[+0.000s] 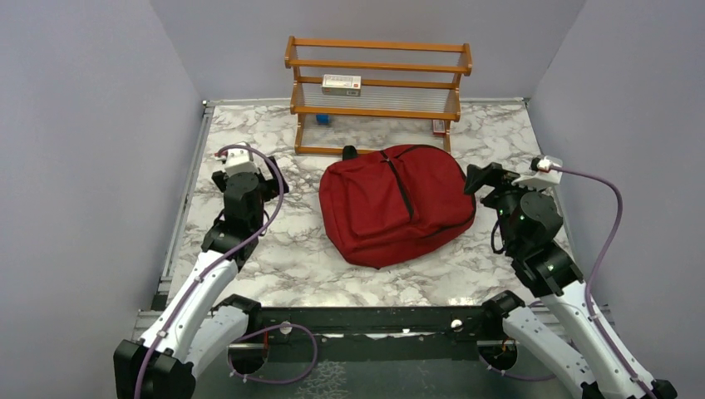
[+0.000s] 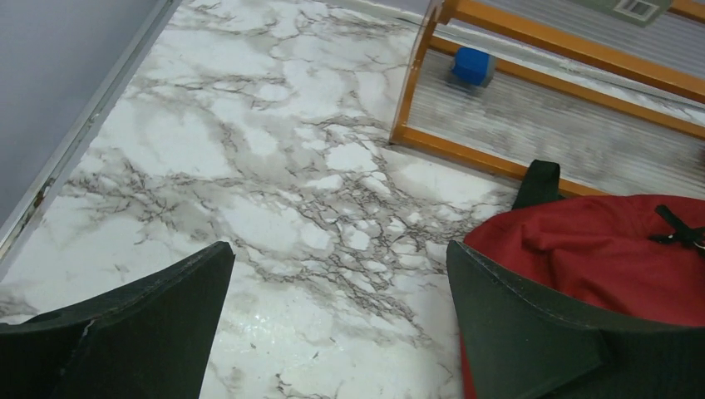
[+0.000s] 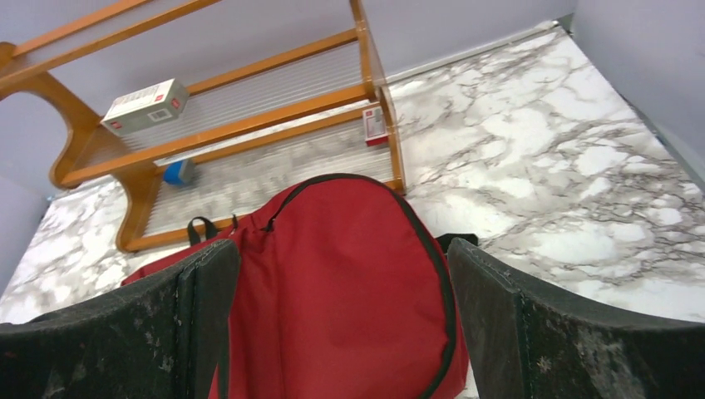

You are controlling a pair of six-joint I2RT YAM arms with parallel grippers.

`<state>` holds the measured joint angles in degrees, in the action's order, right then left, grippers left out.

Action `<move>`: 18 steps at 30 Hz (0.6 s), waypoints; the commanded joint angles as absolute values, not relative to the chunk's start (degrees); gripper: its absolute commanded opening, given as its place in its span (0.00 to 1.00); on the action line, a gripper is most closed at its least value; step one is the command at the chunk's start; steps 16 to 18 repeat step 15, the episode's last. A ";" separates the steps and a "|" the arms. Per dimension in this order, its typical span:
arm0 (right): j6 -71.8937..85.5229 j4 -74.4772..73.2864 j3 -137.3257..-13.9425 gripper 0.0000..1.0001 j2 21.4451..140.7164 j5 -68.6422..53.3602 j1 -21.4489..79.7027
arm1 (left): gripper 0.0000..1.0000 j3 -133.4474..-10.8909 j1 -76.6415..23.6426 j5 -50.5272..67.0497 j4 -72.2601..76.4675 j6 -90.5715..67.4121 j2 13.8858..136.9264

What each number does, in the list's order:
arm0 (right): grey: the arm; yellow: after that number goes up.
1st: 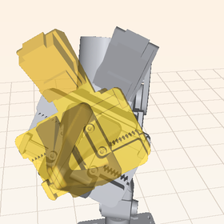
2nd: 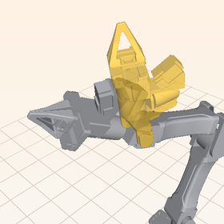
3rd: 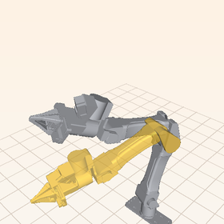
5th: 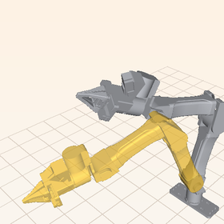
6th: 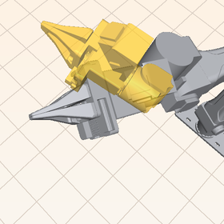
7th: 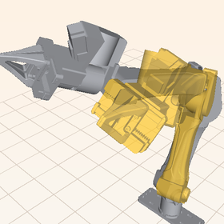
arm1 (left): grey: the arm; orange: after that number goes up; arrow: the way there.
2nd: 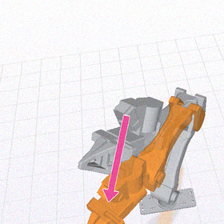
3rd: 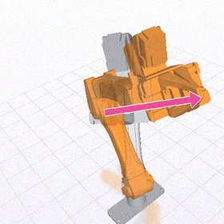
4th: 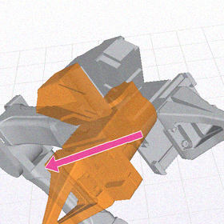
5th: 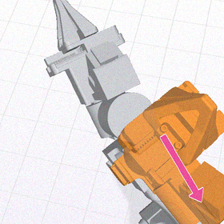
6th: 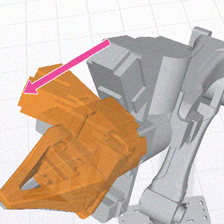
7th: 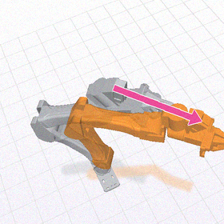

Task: Pack the student bag
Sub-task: Reset both arms

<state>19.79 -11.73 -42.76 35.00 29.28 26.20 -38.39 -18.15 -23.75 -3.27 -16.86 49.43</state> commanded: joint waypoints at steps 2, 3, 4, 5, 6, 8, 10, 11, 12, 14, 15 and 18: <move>17.29 -9.40 -40.46 1.00 32.13 35.85 26.39 | 0.99 -35.78 -18.11 -31.40 -0.71 -20.54 47.54; 17.01 -9.14 -40.01 1.00 31.67 36.31 26.37 | 0.99 -35.87 -18.11 -31.45 -1.01 -20.64 47.87; 16.77 -9.07 -39.61 1.00 31.41 36.83 26.39 | 0.99 -35.92 -18.11 -31.06 -0.90 -20.31 48.49; 16.60 -8.92 -39.11 1.00 31.19 37.24 26.37 | 0.99 -36.20 -18.11 -30.72 -0.89 -20.07 49.23; 16.42 -8.64 -38.49 1.00 31.12 37.67 26.37 | 0.99 -36.63 -18.11 -30.71 -1.14 -20.04 49.97; 16.26 -8.00 -37.68 1.00 31.18 38.38 26.37 | 0.99 -37.75 -18.11 -30.84 -1.54 -20.12 51.46; 16.38 -7.60 -37.37 1.00 31.28 38.54 26.39 | 0.99 -38.31 -18.11 -30.40 -1.63 -19.85 52.50; 16.43 -7.52 -37.36 1.00 31.33 38.39 26.37 | 0.99 -38.29 -18.11 -30.15 -1.42 -19.75 52.80; 16.43 -7.48 -37.21 1.00 31.33 38.19 26.39 | 0.99 -38.37 -18.11 -29.88 -1.52 -19.89 52.98; 16.44 -7.50 -36.94 1.00 31.31 38.13 26.37 | 0.99 -38.49 -18.11 -29.28 -1.44 -20.25 53.37; 16.44 -7.45 -36.77 1.00 31.22 38.19 26.37 | 0.99 -38.50 -18.11 -28.92 -1.14 -20.30 53.43; 16.44 -7.45 -36.77 1.00 31.22 38.19 26.37 | 0.99 -38.50 -18.11 -28.92 -1.14 -20.30 53.43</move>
